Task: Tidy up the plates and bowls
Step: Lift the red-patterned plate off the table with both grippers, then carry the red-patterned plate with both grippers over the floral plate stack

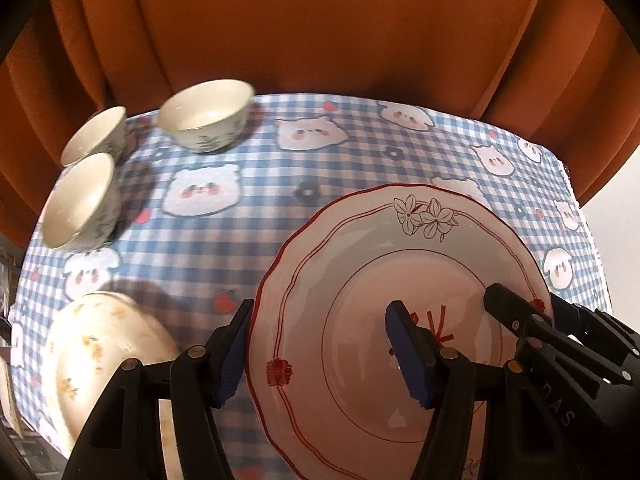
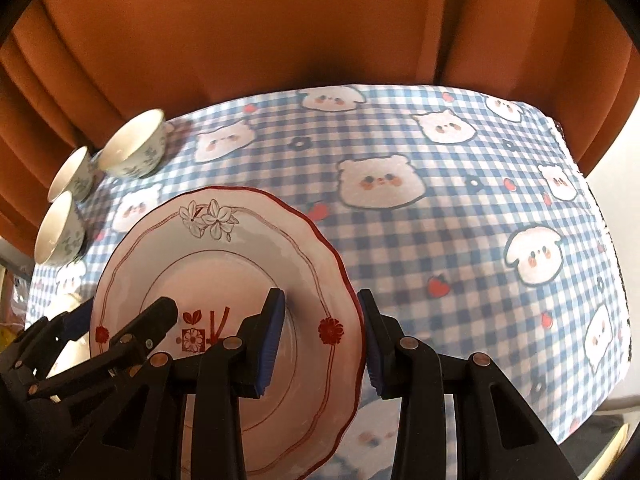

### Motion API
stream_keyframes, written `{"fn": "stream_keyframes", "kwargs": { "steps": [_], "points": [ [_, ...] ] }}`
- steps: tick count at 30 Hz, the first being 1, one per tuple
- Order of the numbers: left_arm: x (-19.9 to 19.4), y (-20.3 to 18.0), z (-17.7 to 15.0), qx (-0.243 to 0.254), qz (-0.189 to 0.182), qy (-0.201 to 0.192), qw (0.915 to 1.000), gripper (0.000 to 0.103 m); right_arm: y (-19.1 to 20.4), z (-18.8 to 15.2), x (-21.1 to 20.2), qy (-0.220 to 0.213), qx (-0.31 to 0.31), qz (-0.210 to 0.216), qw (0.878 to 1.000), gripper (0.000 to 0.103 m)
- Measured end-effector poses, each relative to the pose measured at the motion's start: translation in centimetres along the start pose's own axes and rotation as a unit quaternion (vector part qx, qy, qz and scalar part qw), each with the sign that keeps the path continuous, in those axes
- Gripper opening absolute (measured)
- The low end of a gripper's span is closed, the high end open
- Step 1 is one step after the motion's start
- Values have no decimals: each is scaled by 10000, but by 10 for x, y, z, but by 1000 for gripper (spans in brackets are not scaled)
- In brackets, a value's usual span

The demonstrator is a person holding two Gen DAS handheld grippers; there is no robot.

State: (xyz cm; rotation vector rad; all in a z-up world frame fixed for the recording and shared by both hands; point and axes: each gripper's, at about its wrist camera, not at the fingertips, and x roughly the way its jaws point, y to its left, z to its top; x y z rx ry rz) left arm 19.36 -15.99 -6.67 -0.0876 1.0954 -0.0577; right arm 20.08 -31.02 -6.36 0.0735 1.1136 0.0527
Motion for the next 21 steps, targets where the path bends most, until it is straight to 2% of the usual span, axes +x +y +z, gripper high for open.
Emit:
{"fn": "stream_keyframes", "kwargs": {
  "steps": [12, 21],
  "points": [
    [-32, 80, -28, -93, 77, 33, 9999, 65, 91, -28, -23, -74, -274, 66, 9996, 41],
    [-43, 133, -48, -127, 141, 85, 9998, 65, 144, -48, -23, 3, -294, 139, 9995, 41]
  ]
}}
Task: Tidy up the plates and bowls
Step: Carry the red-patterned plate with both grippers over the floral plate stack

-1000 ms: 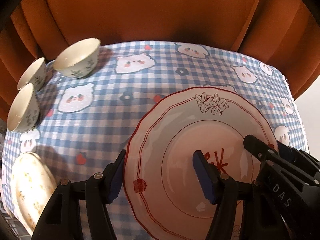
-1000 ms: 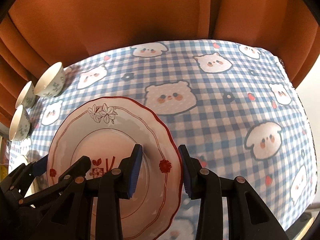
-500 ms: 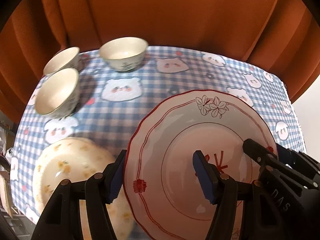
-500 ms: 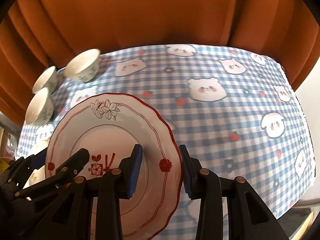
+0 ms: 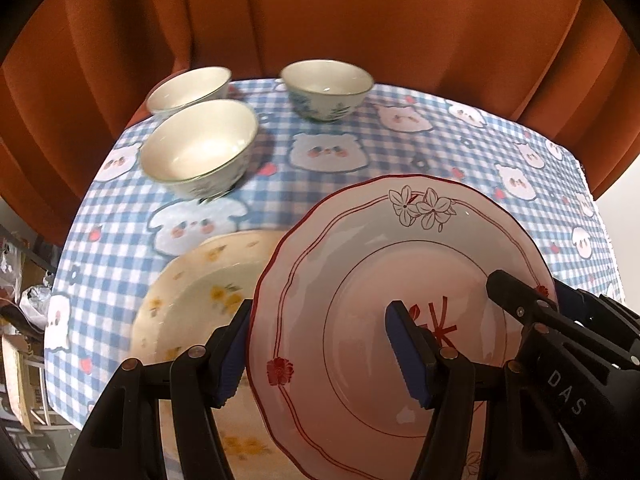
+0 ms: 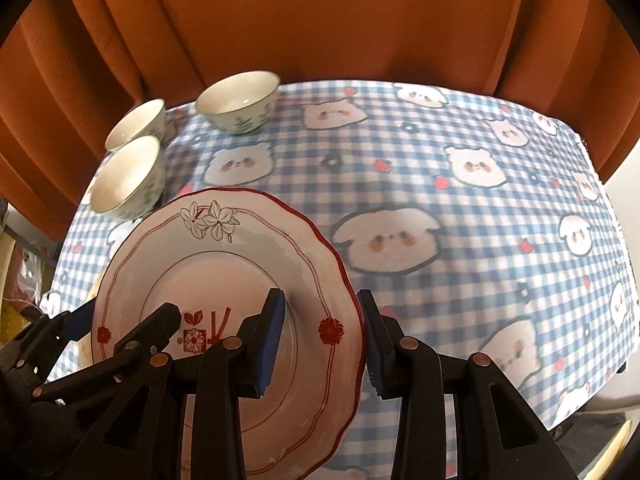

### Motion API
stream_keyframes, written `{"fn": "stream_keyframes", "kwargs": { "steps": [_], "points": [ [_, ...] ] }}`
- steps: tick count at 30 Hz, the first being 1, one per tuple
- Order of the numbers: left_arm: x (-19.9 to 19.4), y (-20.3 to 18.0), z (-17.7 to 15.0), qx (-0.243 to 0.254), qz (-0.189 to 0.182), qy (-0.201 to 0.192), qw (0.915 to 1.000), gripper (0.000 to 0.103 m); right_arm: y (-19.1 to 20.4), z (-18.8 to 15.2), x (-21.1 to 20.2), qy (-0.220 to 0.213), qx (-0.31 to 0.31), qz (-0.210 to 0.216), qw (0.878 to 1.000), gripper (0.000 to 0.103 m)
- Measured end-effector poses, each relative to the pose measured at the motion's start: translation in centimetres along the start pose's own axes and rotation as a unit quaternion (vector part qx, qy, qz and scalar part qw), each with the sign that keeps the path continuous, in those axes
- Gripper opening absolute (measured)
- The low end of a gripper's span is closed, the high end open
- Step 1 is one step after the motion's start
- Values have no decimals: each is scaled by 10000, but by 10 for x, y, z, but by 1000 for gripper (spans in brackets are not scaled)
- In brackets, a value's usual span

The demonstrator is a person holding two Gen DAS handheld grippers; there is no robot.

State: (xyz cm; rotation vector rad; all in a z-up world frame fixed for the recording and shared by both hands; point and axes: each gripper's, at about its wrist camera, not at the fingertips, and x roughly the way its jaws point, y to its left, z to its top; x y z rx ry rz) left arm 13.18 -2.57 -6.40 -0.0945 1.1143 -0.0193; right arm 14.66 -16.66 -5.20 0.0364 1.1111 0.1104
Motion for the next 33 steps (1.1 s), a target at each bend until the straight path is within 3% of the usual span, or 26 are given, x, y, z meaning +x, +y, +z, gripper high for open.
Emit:
{"fn": "stream_keyframes", "kwargs": {
  "steps": [15, 33],
  "points": [
    [15, 55, -24, -231, 53, 349, 9991, 65, 61, -18, 25, 352, -238, 14, 9991, 41],
    [28, 73, -32, -553, 80, 554, 9969, 67, 80, -23, 45, 630, -500, 27, 9968, 41]
  ]
}}
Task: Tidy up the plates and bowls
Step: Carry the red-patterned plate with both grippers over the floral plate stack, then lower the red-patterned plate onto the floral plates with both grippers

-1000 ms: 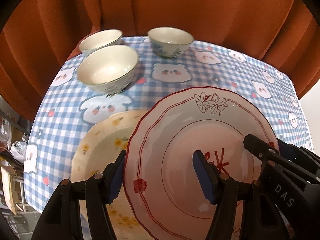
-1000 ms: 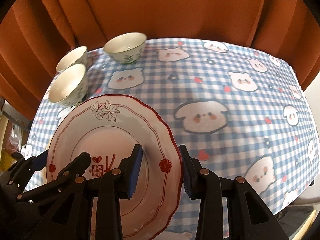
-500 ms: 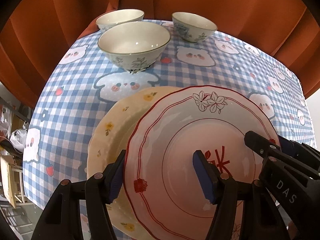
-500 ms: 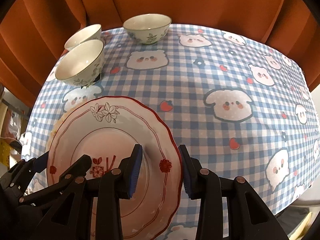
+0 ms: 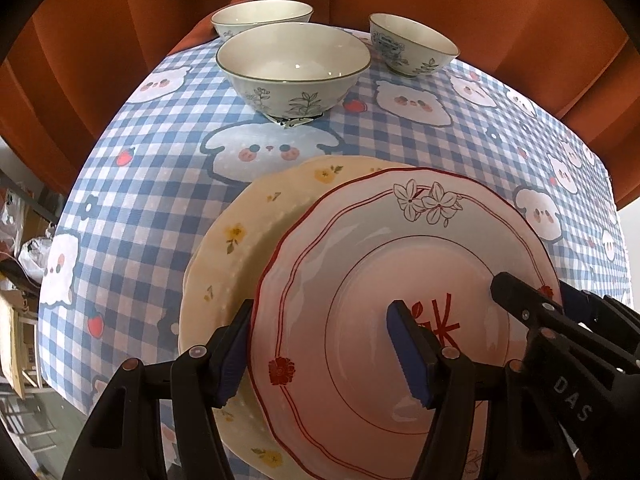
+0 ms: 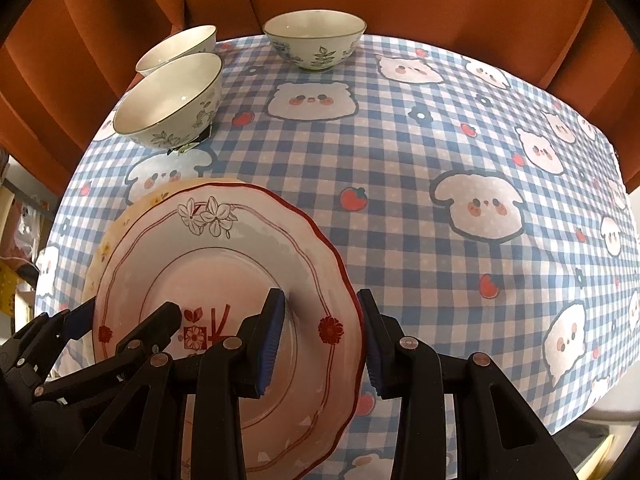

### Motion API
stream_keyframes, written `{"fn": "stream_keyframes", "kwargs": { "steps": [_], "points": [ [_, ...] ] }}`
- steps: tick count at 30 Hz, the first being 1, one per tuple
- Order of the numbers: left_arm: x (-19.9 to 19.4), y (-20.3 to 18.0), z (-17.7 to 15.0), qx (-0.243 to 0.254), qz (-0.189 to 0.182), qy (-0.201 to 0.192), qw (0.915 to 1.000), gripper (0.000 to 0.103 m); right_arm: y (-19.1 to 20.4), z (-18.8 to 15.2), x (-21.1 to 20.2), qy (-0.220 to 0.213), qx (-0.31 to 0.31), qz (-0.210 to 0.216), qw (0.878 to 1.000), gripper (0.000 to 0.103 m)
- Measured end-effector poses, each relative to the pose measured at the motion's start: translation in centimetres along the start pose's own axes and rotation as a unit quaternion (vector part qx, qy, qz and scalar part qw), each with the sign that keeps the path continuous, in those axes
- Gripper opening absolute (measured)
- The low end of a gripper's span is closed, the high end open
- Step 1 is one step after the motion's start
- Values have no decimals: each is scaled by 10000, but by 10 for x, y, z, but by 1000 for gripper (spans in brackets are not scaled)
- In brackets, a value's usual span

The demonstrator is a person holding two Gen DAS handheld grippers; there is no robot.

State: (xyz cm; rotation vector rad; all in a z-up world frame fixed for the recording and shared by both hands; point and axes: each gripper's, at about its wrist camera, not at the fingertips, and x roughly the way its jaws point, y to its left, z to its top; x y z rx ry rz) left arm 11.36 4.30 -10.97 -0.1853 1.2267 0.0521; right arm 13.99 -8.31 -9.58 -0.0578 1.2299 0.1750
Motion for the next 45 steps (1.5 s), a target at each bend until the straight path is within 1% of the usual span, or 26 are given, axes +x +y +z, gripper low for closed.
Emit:
{"fn": "stream_keyframes", "kwargs": {
  "steps": [2, 5, 8, 12, 18, 21, 23, 33, 38, 42, 45],
  "points": [
    [-1, -1, -2, 36, 53, -20, 10000, 66, -2, -2, -2, 24, 32, 67, 10000, 41],
    [-1, -1, -4, 51, 58, -30, 10000, 66, -4, -8, -11, -74, 20, -2, 10000, 41],
    [-1, -2, -5, 32, 57, -18, 10000, 66, -2, -12, -14, -96, -73, 66, 9999, 34],
    [-5, -4, -8, 111, 110, -65, 9999, 66, 0, -13, -15, -135, -158, -101, 9997, 32],
    [-18, 7, -10, -96, 155, -175, 9997, 66, 5, -13, -16, -149, -183, -58, 9997, 32],
    [-21, 10, -11, -81, 303, -222, 9993, 66, 11, -11, -14, -132, -210, 28, 9997, 32],
    [-18, 12, -12, -78, 395, -166, 9991, 66, 15, -9, -12, -123, -230, 67, 9996, 32],
    [-11, 10, -10, 174, 887, -314, 9954, 66, 26, -5, 2, -47, -286, 108, 9995, 32],
    [-8, 11, -7, 156, 979, -388, 9943, 66, 29, -4, 6, -98, -322, 40, 9994, 32],
    [-5, 9, -6, 225, 1107, -381, 9929, 67, 34, -6, 6, -176, -441, -99, 9988, 33],
    [-5, 8, -6, 257, 1110, -392, 9927, 67, 33, -8, 5, -151, -412, -95, 9990, 33]
  ]
}}
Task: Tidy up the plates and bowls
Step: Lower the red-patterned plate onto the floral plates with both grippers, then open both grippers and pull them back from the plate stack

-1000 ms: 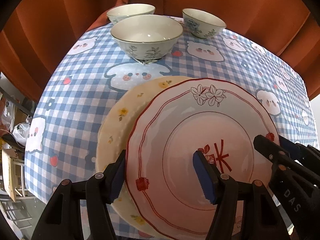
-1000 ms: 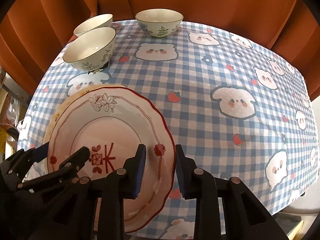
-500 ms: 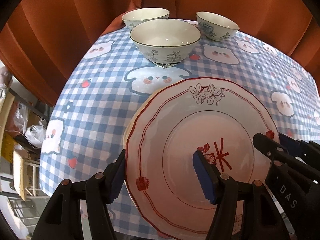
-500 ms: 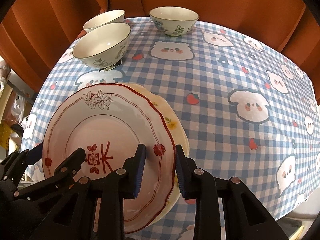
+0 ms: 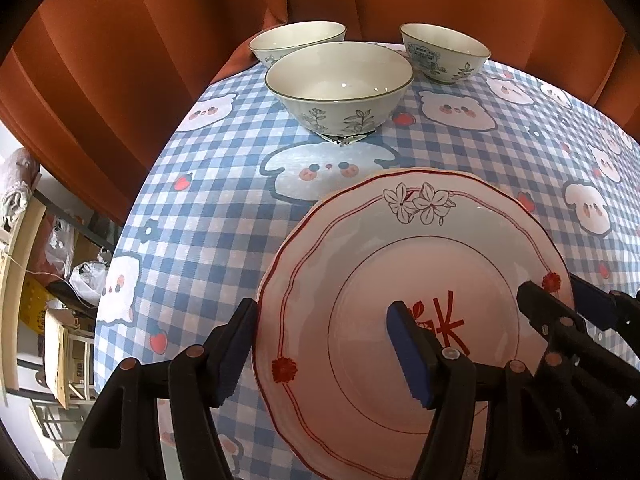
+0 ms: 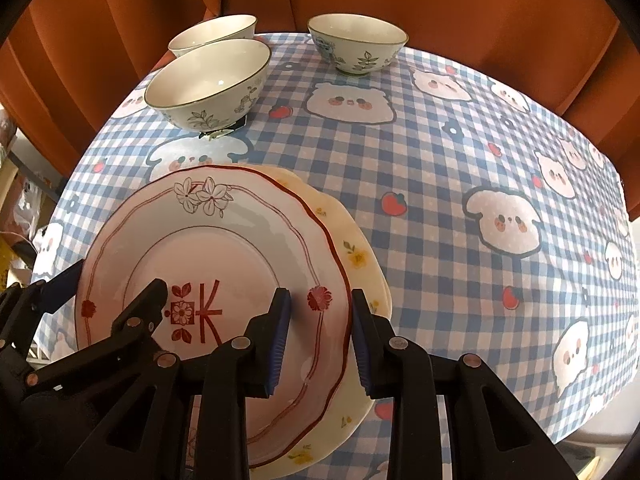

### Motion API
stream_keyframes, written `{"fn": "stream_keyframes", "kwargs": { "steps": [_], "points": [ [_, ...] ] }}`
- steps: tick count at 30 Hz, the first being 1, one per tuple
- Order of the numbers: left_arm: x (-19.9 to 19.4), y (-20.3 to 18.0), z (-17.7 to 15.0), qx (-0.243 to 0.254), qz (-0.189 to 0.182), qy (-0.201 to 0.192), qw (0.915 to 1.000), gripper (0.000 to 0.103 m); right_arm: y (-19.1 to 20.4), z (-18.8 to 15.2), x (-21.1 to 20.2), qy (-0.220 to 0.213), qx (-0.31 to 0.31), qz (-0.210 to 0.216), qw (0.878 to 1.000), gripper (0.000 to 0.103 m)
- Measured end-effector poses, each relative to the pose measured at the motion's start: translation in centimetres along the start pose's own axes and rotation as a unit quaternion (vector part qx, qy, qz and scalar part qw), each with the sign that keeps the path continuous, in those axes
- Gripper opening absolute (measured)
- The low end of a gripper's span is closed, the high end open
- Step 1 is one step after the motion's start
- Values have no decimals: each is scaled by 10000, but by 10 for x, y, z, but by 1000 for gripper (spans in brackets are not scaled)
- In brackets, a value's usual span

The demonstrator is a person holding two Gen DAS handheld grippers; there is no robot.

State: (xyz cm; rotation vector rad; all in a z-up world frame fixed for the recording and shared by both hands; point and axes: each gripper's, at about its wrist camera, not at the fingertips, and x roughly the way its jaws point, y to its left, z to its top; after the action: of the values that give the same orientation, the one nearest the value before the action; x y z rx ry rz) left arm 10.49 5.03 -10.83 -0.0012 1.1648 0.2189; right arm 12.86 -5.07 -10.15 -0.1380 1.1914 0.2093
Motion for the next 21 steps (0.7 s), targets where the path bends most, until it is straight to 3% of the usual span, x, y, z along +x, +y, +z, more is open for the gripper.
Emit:
{"fn": "stream_keyframes", "kwargs": {
  "steps": [8, 16, 21],
  "points": [
    [0, -2, 2, 74, -133, -109, 9998, 70, -4, -2, -1, 12, 207, -61, 9998, 33],
    [3, 11, 10, -128, -554, 76, 9984, 80, -10, 6, -1, 151, 453, 107, 9988, 33],
    [0, 21, 27, -206, -557, -27, 9982, 82, -8, 20, -5, 34, 384, 242, 9990, 35]
  ]
}}
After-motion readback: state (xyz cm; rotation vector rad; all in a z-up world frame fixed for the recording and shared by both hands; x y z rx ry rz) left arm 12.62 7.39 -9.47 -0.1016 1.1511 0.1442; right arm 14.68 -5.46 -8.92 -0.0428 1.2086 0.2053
